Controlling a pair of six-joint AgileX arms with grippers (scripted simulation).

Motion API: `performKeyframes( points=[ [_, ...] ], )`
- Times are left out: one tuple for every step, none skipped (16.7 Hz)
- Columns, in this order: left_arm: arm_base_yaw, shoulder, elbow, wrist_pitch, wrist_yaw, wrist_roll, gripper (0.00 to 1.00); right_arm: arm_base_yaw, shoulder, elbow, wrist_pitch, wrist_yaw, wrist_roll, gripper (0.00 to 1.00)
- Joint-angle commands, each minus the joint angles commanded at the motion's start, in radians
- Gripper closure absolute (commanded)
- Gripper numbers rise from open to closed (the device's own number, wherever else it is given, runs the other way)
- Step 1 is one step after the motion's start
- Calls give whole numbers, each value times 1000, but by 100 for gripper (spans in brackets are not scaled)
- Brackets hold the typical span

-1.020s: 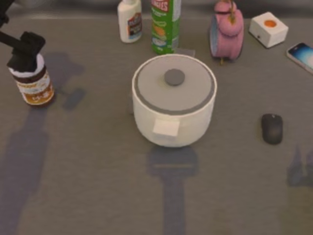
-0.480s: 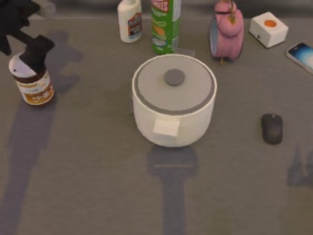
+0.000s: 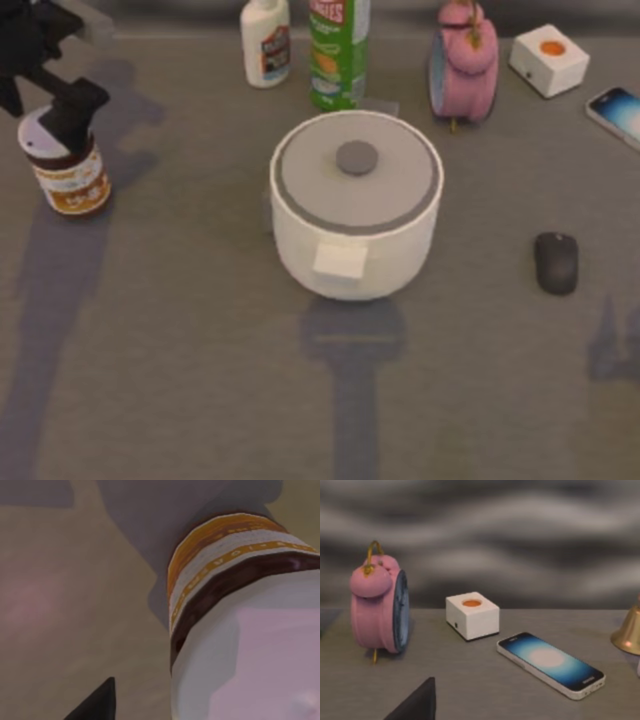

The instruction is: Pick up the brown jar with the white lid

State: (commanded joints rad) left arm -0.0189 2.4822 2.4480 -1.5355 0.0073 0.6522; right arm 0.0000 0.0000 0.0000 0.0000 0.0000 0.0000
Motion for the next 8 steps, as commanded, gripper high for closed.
performKeyframes(
  points=[
    [-6, -1, -2, 2, 1, -1, 0, 0, 0, 0, 0, 0, 0, 0],
    [-5, -2, -6, 5, 1, -2, 0, 0, 0, 0, 0, 0, 0, 0],
    [-3, -5, -19, 18, 0, -3, 0, 0, 0, 0, 0, 0, 0, 0],
    [-3, -9, -44, 42, 0, -3, 0, 0, 0, 0, 0, 0, 0, 0],
    [-2, -13, -79, 72, 0, -3, 0, 0, 0, 0, 0, 0, 0, 0],
    [-2, -18, -124, 107, 0, -2, 0, 0, 0, 0, 0, 0, 0, 0],
    [-1, -23, -171, 144, 0, -1, 0, 0, 0, 0, 0, 0, 0, 0],
    [0, -27, -208, 178, 0, -1, 0, 0, 0, 0, 0, 0, 0, 0]
  ],
)
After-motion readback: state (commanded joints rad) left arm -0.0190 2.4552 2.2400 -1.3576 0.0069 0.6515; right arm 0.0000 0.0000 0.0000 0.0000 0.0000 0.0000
